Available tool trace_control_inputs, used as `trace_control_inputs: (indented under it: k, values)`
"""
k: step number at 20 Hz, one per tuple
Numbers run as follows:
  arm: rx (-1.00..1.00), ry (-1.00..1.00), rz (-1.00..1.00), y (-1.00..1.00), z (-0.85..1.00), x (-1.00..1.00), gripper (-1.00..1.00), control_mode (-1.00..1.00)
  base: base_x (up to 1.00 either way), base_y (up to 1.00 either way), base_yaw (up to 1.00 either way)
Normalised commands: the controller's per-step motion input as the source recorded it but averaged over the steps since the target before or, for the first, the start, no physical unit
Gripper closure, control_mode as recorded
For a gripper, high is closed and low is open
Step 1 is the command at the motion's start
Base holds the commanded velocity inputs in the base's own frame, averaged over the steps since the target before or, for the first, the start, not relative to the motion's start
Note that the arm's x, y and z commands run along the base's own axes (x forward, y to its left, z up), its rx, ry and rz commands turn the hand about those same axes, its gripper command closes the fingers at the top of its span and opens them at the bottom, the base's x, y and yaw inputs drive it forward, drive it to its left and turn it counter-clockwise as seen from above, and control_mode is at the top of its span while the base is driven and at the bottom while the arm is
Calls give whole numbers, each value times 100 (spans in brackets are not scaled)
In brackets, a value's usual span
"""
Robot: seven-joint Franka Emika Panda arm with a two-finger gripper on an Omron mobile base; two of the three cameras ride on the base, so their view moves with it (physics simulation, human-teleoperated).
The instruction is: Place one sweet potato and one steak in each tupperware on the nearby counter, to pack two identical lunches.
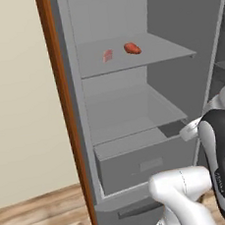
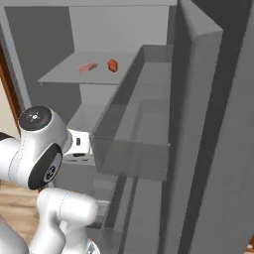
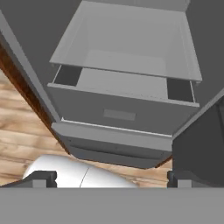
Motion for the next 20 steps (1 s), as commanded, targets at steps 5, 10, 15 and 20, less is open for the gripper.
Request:
trace_control_inputs:
  k: [5, 10, 15, 20]
  values:
    - [0, 0, 0, 0, 0, 0, -100, 100, 89, 25, 0]
    - [0, 0, 0, 8, 0, 17, -100, -100, 40, 17, 0]
    - [0, -4, 0, 7, 28, 29, -100, -100, 0, 0, 0]
    - [0, -6, 0, 13, 45, 26, -100, -100, 0, 0, 0]
